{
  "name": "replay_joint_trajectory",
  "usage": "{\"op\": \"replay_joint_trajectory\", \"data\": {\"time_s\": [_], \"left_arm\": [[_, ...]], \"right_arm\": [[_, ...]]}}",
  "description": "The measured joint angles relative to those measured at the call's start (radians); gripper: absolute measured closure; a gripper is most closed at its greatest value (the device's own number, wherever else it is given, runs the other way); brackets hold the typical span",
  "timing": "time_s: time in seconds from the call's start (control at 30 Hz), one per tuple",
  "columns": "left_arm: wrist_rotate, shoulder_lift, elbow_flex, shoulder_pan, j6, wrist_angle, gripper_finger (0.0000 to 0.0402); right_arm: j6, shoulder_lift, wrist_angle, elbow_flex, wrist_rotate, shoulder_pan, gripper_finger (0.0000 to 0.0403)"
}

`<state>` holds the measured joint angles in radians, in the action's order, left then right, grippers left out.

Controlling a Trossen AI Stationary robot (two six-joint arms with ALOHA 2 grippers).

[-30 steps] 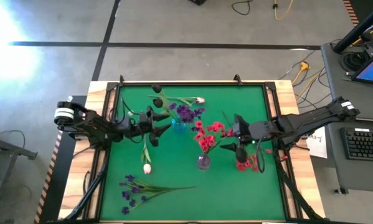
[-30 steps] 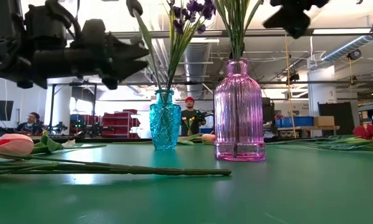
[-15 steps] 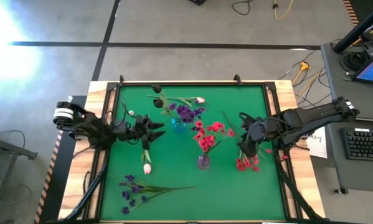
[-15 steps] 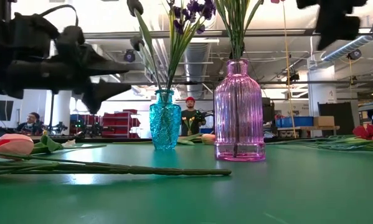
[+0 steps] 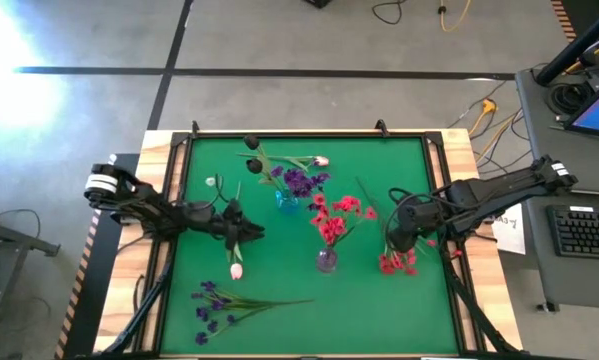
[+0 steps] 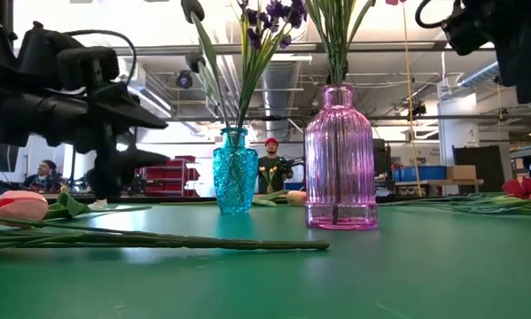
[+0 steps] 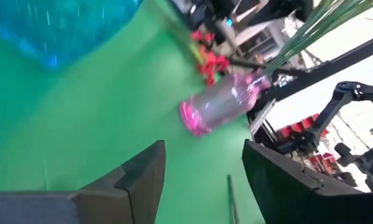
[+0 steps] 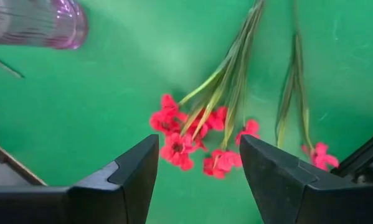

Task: Sort flowers into vase by color
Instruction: Put the purple flowers into the blue vase

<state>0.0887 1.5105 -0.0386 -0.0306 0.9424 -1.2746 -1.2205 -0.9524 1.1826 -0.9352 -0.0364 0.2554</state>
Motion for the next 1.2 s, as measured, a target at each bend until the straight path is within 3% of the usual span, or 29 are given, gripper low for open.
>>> {"op": "replay_joint_trajectory", "data": {"time_s": [0.5,0.73,0.97,1.07,1.2], "left_arm": [[0.034,0.001,-0.190,-0.099,0.077,0.425,0.0199],[0.033,-0.004,-0.206,-0.108,0.114,0.433,0.0199],[0.038,-0.005,-0.341,-0.196,0.039,0.390,0.0199],[0.048,-0.007,-0.413,-0.217,0.025,0.523,0.0199],[0.039,-0.008,-0.514,-0.236,0.019,0.853,0.0199]], "right_arm": [[-0.089,-0.027,-0.011,0.004,-0.006,0.000,0.0186],[-0.064,-0.075,-0.011,0.007,-0.010,0.000,0.0186],[-0.016,-0.137,-0.014,0.007,-0.021,0.000,0.0153],[0.002,-0.162,-0.014,0.007,-0.008,0.000,0.0132],[0.024,-0.195,-0.013,0.008,0.012,0.000,0.0110]]}}
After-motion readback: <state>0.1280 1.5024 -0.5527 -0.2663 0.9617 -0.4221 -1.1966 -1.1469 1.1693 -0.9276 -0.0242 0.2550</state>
